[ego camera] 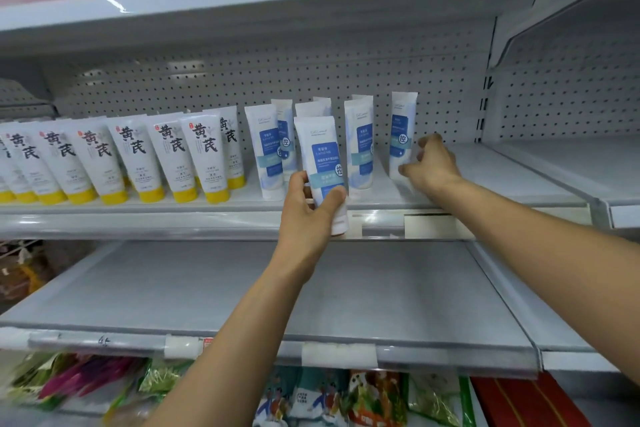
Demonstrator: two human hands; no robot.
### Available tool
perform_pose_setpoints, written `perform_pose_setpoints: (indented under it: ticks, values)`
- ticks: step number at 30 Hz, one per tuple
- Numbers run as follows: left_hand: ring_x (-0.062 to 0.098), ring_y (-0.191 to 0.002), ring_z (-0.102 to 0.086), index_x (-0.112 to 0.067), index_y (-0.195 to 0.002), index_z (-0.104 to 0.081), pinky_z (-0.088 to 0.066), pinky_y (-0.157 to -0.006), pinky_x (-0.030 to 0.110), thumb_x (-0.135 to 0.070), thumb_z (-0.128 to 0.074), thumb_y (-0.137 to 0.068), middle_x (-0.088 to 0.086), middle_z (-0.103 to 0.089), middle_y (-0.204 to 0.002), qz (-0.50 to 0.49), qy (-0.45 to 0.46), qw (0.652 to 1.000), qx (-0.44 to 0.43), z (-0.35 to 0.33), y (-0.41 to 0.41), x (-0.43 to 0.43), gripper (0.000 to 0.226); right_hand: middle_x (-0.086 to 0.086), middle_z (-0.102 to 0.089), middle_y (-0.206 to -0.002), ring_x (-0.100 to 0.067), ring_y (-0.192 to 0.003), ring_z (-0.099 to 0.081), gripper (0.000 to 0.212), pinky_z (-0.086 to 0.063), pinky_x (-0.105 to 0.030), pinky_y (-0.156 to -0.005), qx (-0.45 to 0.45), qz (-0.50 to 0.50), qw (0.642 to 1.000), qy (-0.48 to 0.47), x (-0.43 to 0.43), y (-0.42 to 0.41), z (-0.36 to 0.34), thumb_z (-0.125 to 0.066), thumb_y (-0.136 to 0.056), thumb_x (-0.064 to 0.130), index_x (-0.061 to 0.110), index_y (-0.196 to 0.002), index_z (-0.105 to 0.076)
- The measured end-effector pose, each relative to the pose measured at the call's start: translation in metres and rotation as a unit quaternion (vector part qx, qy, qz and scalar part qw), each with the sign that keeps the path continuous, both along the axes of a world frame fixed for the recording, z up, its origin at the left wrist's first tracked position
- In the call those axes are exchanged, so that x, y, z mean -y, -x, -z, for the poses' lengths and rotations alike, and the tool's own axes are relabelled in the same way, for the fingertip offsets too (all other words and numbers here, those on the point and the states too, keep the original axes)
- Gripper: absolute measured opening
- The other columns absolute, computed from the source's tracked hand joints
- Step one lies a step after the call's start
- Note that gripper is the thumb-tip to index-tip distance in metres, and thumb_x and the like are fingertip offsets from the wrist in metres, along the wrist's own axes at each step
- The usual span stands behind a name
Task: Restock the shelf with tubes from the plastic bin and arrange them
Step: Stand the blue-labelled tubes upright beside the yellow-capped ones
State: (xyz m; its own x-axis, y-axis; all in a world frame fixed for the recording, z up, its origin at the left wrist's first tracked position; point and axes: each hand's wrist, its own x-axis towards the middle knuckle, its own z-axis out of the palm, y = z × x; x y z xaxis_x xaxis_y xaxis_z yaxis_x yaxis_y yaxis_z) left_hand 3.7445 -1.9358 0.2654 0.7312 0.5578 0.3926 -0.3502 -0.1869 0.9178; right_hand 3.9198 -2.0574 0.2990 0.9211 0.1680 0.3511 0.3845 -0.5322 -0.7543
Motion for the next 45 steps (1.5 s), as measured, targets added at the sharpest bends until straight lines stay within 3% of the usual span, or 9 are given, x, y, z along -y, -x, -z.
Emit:
perform_pose_setpoints:
  ticks: [4,7,9,16,20,23,30,41,45]
  values:
    - [0.014,-0.085,-0.062,-0.024,-0.111,-0.050,-0.051,-0.070,0.032,-0.015,-0.065,-0.090,-0.008,-0.062,-0.098,0.003,0.024,1.000,-0.002,-0.002,0.001,0.013,0.027,-0.003,-0.060,-0.101,-0.017,-0.093,-0.060,0.030,-0.051,-0.019,-0.083,0.046,-0.153,0.985,-0.070,0.015,0.049,-0.001,-0.063,-0.086,0.001,0.011,-0.114,-0.057]
    - [0.014,-0.089,-0.065,-0.025,-0.109,-0.046,-0.056,-0.073,0.036,-0.008,-0.062,-0.090,-0.005,-0.062,-0.101,0.004,0.043,0.999,0.009,-0.006,0.002,0.024,0.030,-0.003,-0.064,-0.100,-0.008,-0.082,-0.060,0.049,-0.050,-0.010,-0.069,-0.026,-0.328,0.944,-0.009,0.023,0.088,0.002,-0.077,-0.076,0.008,0.013,-0.120,-0.055]
    - [0.020,-0.098,-0.067,-0.027,-0.108,-0.045,-0.057,-0.083,0.044,-0.004,-0.061,-0.089,-0.002,-0.064,-0.106,0.008,0.054,0.998,0.013,-0.008,0.001,0.030,0.034,0.001,-0.062,-0.096,0.002,-0.074,-0.056,0.061,-0.047,-0.011,-0.065,-0.040,-0.356,0.933,0.019,0.020,0.102,0.009,-0.083,-0.070,0.017,0.017,-0.122,-0.052]
    - [0.013,-0.101,-0.064,-0.018,-0.117,-0.051,-0.056,-0.082,0.031,-0.012,-0.061,-0.092,-0.005,-0.065,-0.106,0.026,0.003,1.000,-0.003,-0.016,0.004,0.043,0.027,0.012,-0.064,-0.086,0.012,-0.065,-0.057,0.034,-0.044,-0.008,-0.061,0.040,-0.293,0.955,-0.040,0.019,0.103,0.012,-0.079,-0.076,0.017,0.015,-0.103,-0.058]
    - [0.009,-0.101,-0.058,-0.019,-0.114,-0.056,-0.047,-0.087,0.023,-0.024,-0.060,-0.092,-0.006,-0.061,-0.111,-0.070,-0.219,0.972,-0.038,-0.014,0.009,0.027,0.023,0.004,-0.068,-0.105,-0.008,-0.092,-0.065,0.044,-0.052,-0.024,-0.082,0.029,-0.233,0.970,-0.063,0.027,0.088,-0.002,-0.079,-0.076,0.018,0.014,-0.115,-0.059]
    - [0.009,-0.097,-0.057,-0.022,-0.114,-0.056,-0.048,-0.086,0.028,-0.028,-0.060,-0.092,-0.008,-0.058,-0.112,-0.115,-0.324,0.937,-0.066,-0.006,0.012,0.017,0.024,0.006,-0.065,-0.104,-0.009,-0.093,-0.062,0.041,-0.046,-0.016,-0.074,0.023,-0.188,0.980,-0.068,0.029,0.072,-0.011,-0.076,-0.079,0.014,0.015,-0.115,-0.057]
    - [0.008,-0.095,-0.058,-0.026,-0.110,-0.057,-0.050,-0.087,0.032,-0.028,-0.057,-0.093,-0.012,-0.059,-0.108,-0.103,-0.332,0.933,-0.091,0.001,0.013,0.004,0.017,-0.004,-0.065,-0.115,-0.019,-0.103,-0.061,0.043,-0.044,-0.028,-0.087,-0.030,-0.131,0.991,-0.017,0.026,0.036,-0.007,-0.076,-0.078,0.011,0.011,-0.117,-0.059]
    - [0.008,-0.096,-0.057,-0.026,-0.114,-0.057,-0.051,-0.088,0.033,-0.031,-0.058,-0.093,-0.009,-0.059,-0.111,-0.066,-0.313,0.939,-0.124,0.002,0.019,-0.005,0.021,-0.008,-0.064,-0.120,-0.024,-0.107,-0.060,0.047,-0.047,-0.033,-0.091,-0.050,-0.106,0.993,0.033,0.020,0.027,0.002,-0.076,-0.078,0.014,0.009,-0.121,-0.058]
    - [0.009,-0.096,-0.058,-0.025,-0.115,-0.057,-0.050,-0.087,0.031,-0.030,-0.059,-0.093,-0.007,-0.059,-0.113,-0.065,-0.334,0.930,-0.139,0.005,0.033,-0.005,0.023,-0.007,-0.056,-0.127,-0.023,-0.112,-0.055,0.054,-0.045,-0.035,-0.090,0.025,-0.041,0.998,0.046,0.032,0.050,0.005,-0.068,-0.085,0.026,0.011,-0.132,-0.046]
